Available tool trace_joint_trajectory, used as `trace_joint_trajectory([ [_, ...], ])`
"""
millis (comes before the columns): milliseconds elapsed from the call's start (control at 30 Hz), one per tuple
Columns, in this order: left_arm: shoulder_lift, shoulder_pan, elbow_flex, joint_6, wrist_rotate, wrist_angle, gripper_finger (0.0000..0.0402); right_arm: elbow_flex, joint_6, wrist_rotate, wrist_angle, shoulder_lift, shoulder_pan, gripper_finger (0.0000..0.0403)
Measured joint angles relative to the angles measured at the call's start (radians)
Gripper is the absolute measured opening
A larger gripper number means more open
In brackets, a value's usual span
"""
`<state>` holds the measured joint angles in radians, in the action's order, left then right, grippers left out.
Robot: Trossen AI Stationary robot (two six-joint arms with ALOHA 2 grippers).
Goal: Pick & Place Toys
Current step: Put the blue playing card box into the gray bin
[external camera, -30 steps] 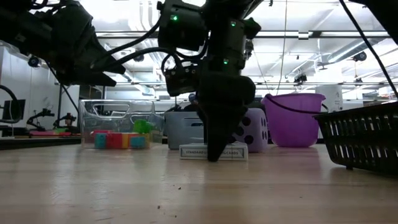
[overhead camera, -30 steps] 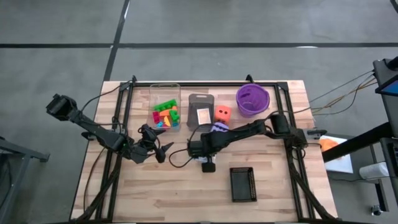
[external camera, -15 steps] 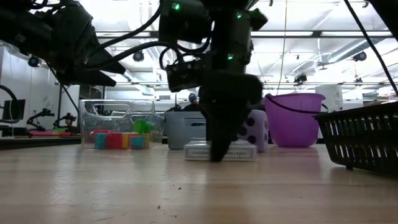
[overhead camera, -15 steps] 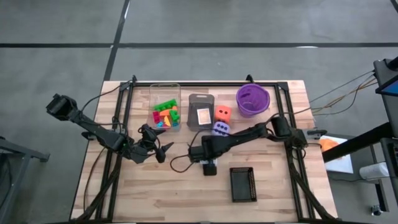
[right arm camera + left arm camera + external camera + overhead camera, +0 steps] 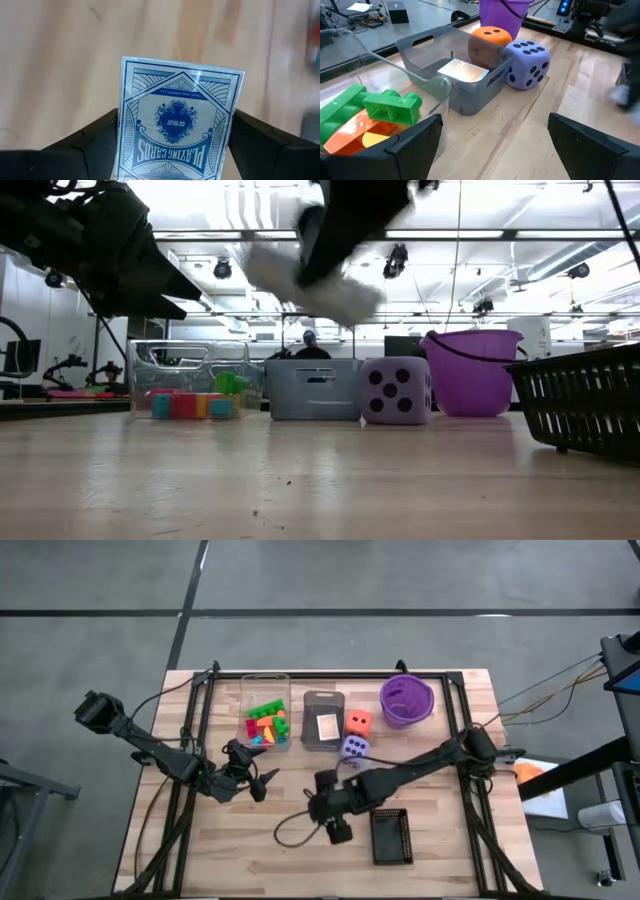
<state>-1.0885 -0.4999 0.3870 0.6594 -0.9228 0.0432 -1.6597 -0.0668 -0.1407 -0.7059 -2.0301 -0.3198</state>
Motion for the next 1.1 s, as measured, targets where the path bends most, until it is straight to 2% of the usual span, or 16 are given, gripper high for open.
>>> trace_joint_trajectory([
  [167, 0.000, 0.000, 0.000, 0.000, 0.000, -0.003, 0.0367, 0.080, 0.081, 0.006, 0.267, 0.045, -0.053, 0.0303],
  [433, 0.000, 0.000, 0.000, 0.000, 0.000, -0.004, 0.0367, 0.337, 0.126, 0.093, 0.873, 0.068, -0.101, 0.0303],
  [567, 0.000, 0.000, 0.000, 0.000, 0.000, -0.004, 0.0367, 0.456, 0.124, 0.107, 1.075, 0.078, -0.096, 0.0303],
  [733, 0.000, 0.000, 0.000, 0.000, 0.000, -0.011, 0.0367, 0.546, 0.122, 0.103, 1.108, 0.156, -0.060, 0.0303],
  [867, 0.000, 0.000, 0.000, 0.000, 0.000, -0.012, 0.0367, 0.577, 0.143, 0.046, 1.062, 0.258, 0.001, 0.0303],
  [1100, 0.000, 0.000, 0.000, 0.000, 0.000, -0.022, 0.0367, 0.579, 0.179, 0.004, 0.915, 0.384, 0.194, 0.0303],
])
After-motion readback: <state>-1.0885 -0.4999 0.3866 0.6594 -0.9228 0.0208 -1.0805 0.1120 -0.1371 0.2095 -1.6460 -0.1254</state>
